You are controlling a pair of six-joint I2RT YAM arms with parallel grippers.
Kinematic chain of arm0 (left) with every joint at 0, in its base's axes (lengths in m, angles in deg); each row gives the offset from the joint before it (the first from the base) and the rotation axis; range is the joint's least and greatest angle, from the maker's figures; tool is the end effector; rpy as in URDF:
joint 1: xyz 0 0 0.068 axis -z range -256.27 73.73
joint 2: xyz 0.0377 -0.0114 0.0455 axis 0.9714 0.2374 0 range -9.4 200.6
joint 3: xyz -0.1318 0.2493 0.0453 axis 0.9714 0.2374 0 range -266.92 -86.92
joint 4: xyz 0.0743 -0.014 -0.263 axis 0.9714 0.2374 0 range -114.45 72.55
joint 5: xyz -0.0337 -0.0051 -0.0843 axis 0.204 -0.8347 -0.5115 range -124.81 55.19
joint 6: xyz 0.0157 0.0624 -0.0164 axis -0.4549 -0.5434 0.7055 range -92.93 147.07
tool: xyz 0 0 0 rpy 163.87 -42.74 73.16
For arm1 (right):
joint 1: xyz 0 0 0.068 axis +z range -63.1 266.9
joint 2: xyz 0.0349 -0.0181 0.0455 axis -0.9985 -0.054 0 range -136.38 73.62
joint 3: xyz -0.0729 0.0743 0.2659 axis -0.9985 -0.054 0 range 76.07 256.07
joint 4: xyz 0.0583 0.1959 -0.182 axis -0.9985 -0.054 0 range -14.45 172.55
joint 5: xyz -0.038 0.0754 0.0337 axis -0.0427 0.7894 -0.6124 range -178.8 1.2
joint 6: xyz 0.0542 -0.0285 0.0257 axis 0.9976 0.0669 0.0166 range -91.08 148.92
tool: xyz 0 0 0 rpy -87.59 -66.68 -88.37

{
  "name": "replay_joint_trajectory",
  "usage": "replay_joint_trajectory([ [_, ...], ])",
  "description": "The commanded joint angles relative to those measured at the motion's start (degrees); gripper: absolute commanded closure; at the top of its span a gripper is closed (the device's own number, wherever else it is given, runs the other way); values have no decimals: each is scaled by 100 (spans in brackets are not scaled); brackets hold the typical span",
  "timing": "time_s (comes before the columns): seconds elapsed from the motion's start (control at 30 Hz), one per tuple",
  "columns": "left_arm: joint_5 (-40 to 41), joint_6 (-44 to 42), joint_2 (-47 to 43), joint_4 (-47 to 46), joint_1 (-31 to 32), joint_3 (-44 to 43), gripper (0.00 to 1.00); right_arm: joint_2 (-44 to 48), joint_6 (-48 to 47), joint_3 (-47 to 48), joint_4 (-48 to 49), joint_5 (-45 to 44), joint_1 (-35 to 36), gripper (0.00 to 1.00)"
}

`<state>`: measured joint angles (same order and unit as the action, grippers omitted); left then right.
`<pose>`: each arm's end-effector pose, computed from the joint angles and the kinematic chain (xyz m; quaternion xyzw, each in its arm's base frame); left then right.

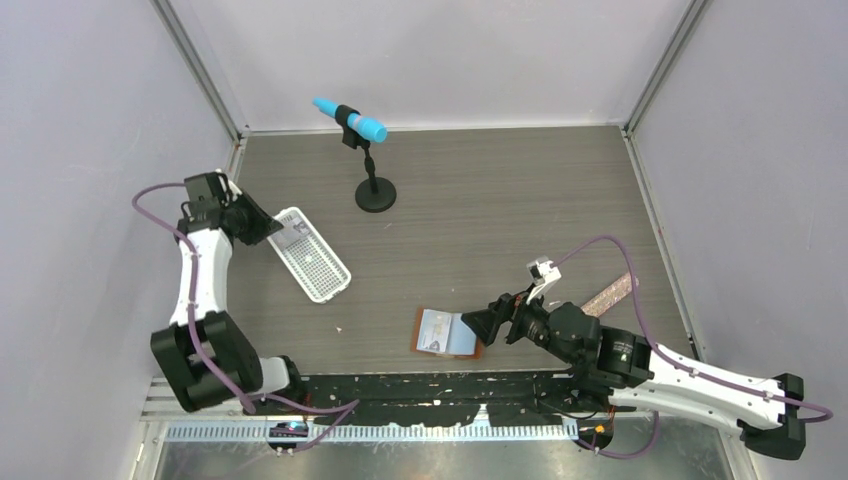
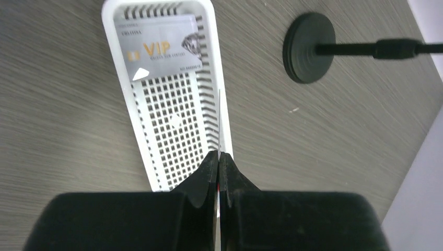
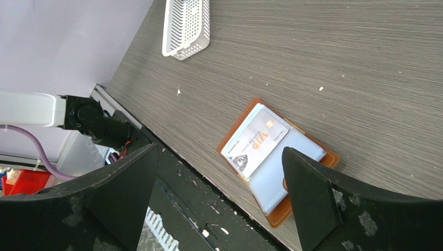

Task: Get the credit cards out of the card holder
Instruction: Place the credit card in the storage box.

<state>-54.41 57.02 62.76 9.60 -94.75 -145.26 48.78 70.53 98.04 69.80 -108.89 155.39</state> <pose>0.2739 0.0729 0.2824 -0.3214 0.8637 -0.1935 0.3366 0.0711 0.1311 0.2437 -0.0797 0.7874 0.4082 0.4550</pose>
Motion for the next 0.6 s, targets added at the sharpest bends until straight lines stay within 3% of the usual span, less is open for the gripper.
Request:
replay_joint_trajectory([
  [0.0, 149, -411, 587, 398, -77, -837, 100, 203, -224, 257, -145, -289, -20, 5],
  [0.23, 615, -458, 1742, 907, -90, -1908, 100, 435, -511, 303, -218, -446, -20, 4],
  [0.57, 640, -517, 2430, 1056, -156, -2205, 100, 649, -740, 454, -561, -766, -20, 4],
])
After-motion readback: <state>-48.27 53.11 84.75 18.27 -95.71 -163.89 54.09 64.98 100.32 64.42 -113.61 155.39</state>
